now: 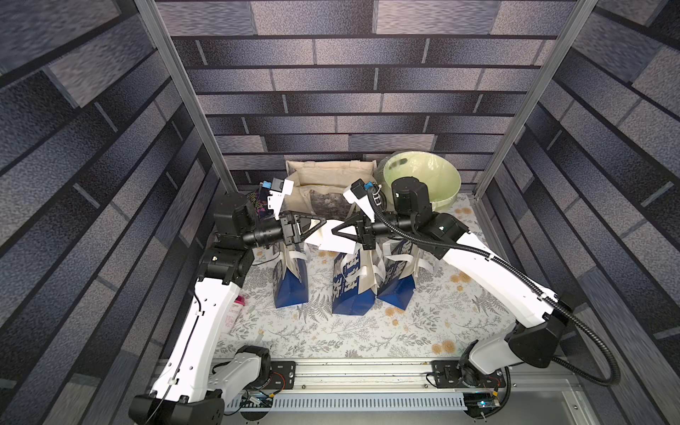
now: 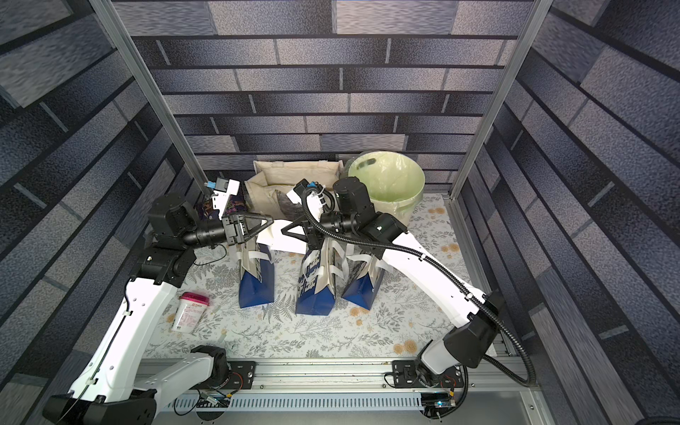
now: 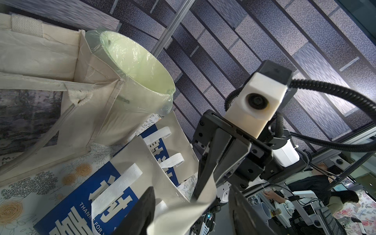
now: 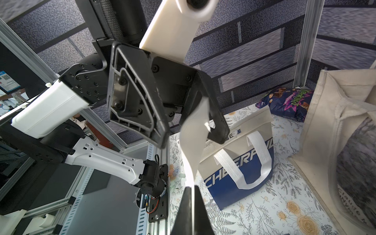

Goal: Shred takeout receipts and throw away
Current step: Shred the takeout receipt.

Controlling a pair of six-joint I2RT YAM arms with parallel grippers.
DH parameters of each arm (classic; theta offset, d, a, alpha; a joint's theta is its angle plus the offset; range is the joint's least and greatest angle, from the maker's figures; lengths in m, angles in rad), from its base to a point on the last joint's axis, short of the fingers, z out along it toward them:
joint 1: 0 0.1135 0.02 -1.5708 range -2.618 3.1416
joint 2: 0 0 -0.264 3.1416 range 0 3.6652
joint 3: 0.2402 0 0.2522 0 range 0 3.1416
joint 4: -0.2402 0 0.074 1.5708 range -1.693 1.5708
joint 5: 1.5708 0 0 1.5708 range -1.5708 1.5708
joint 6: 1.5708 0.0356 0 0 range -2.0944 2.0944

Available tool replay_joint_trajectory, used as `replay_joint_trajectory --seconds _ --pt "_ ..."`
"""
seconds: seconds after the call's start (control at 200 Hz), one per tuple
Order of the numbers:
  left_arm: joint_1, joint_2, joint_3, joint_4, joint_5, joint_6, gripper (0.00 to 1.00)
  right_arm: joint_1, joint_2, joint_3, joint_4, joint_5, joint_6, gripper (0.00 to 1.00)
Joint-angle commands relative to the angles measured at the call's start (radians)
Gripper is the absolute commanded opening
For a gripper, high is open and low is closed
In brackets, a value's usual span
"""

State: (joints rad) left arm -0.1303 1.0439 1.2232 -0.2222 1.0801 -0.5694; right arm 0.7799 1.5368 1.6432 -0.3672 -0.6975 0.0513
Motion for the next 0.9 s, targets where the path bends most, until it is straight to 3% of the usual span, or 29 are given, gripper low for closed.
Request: replay_joint_trajectory --seconds 0.0,0.25,0.321,0.391,0.476,0.601,0.796,0.891 --pt "-0.008 -0.022 -0.014 0.086 0.028 -0.033 0.52 -0.007 0.033 0.052 -0.037 -0.009 -0.004 0.0" --pt "-0.032 -0.005 -0.006 0.06 0.001 -0.007 0.34 -0.007 0.057 0.086 -0.047 0.019 -0.007 0.0" --pt "-0.031 -0.008 -0.006 0.032 -0.015 0.011 0.36 -0.007 0.06 0.09 -0.05 0.015 -0.005 0.0" --pt "-0.025 -0.013 -0.005 0.005 -0.038 0.033 0.46 -0.007 0.059 0.09 -0.052 0.009 -0.002 0.0" --pt "-0.011 -0.018 -0.009 -0.004 -0.05 0.043 0.46 -0.009 0.059 0.092 -0.055 -0.004 0.003 0.0" --pt "-0.006 -0.019 -0.011 0.01 -0.044 0.041 0.33 -0.009 0.065 0.097 -0.067 -0.009 0.005 0.0" --pt "-0.019 -0.013 -0.017 0.041 -0.04 0.016 0.06 -0.008 0.083 0.132 -0.102 0.032 -0.012 0.0" --pt "-0.031 -0.008 -0.012 0.023 -0.086 0.001 0.0 -0.008 0.085 0.148 -0.124 0.098 -0.039 0.0"
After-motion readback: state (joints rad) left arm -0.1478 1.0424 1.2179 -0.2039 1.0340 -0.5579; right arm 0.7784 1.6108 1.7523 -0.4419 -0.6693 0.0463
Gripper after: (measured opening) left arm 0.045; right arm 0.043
